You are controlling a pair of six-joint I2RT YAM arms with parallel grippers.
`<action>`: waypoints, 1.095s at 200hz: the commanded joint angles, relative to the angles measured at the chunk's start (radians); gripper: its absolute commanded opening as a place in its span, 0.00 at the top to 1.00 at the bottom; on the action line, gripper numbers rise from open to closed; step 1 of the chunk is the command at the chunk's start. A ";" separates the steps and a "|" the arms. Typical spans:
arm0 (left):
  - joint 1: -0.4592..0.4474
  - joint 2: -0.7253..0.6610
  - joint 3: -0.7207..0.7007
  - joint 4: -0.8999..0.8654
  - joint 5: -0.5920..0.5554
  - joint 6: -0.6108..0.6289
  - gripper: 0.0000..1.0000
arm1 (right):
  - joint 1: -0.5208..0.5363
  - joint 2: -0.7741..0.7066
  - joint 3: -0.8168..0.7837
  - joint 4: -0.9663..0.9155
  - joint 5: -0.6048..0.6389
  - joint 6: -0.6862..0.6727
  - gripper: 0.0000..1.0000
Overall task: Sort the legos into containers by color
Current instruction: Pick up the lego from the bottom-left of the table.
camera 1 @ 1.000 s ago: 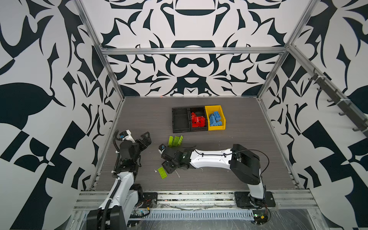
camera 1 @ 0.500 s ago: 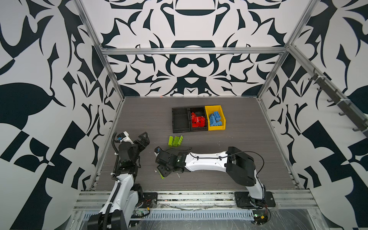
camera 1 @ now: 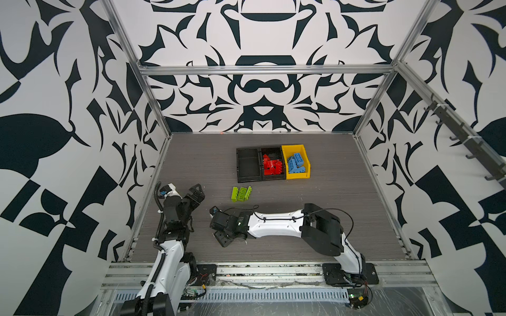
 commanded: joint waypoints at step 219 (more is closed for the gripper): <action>0.005 0.027 -0.019 0.167 0.171 0.035 0.01 | -0.079 -0.155 -0.126 0.125 0.011 -0.058 0.68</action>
